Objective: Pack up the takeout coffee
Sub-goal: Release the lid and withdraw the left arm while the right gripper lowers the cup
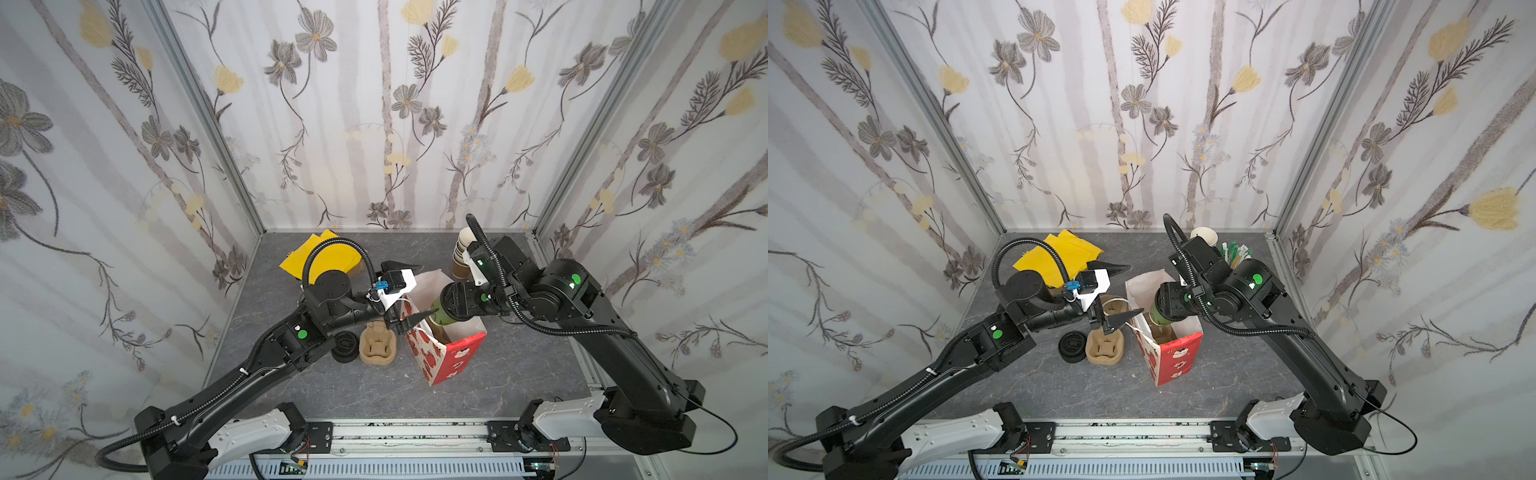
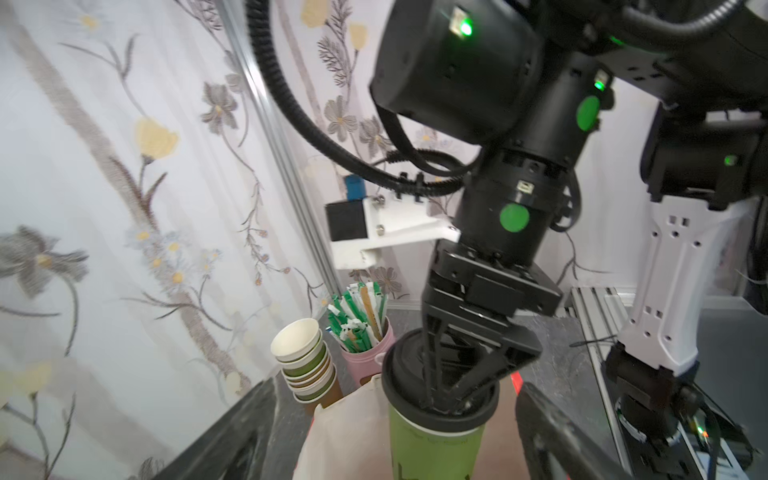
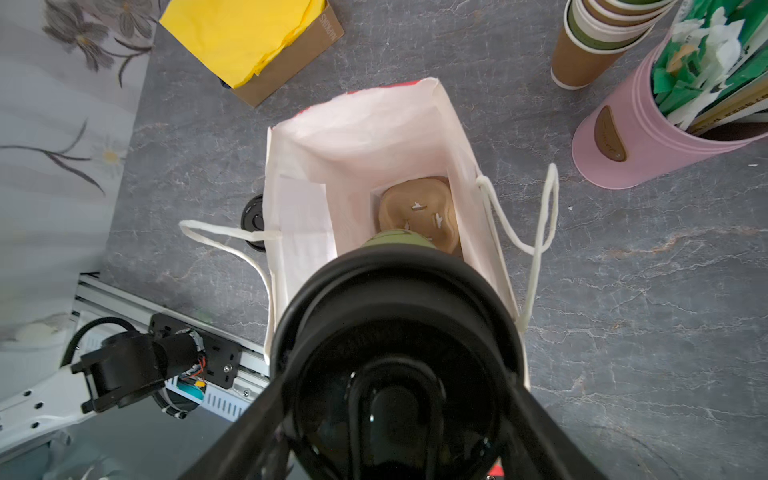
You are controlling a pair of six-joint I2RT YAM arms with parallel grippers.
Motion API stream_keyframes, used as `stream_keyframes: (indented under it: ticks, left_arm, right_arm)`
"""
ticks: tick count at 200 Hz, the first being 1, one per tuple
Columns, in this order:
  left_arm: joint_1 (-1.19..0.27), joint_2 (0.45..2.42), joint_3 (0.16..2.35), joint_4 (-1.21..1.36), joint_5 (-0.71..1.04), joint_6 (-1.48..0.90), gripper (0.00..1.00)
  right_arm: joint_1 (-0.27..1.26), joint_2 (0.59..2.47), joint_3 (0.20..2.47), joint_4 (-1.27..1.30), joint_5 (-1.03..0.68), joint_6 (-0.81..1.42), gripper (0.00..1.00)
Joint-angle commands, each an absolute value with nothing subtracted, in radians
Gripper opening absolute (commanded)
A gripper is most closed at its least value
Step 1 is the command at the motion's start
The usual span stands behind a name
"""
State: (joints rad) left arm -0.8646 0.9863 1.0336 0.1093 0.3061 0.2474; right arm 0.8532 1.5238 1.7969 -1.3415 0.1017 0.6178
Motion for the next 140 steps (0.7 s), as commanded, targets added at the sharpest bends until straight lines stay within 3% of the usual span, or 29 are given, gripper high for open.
stream_keyframes:
  ticks: [1, 26, 56, 140]
  left_arm:
    - [-0.861, 0.937, 0.991, 0.134, -0.035, -0.019, 0.95]
    - [-0.830, 0.879, 0.965, 0.033, -0.207, -0.255, 0.96]
    - [-0.756, 0.870, 0.998, -0.188, -0.209, -0.412, 0.97]
    - [-0.541, 0.941, 0.974, -0.313, 0.305, -0.455, 1.00]
  right_arm:
    - [0.870, 1.553, 1.793, -1.331, 0.154, 0.582, 0.69]
    - [0.890, 1.588, 1.786, -1.331, 0.178, 0.564, 0.69]
    - [0.896, 1.614, 1.712, -1.275, 0.174, 0.567, 0.69]
    - [0.881, 1.554, 1.521, -1.164, 0.152, 0.600, 0.70]
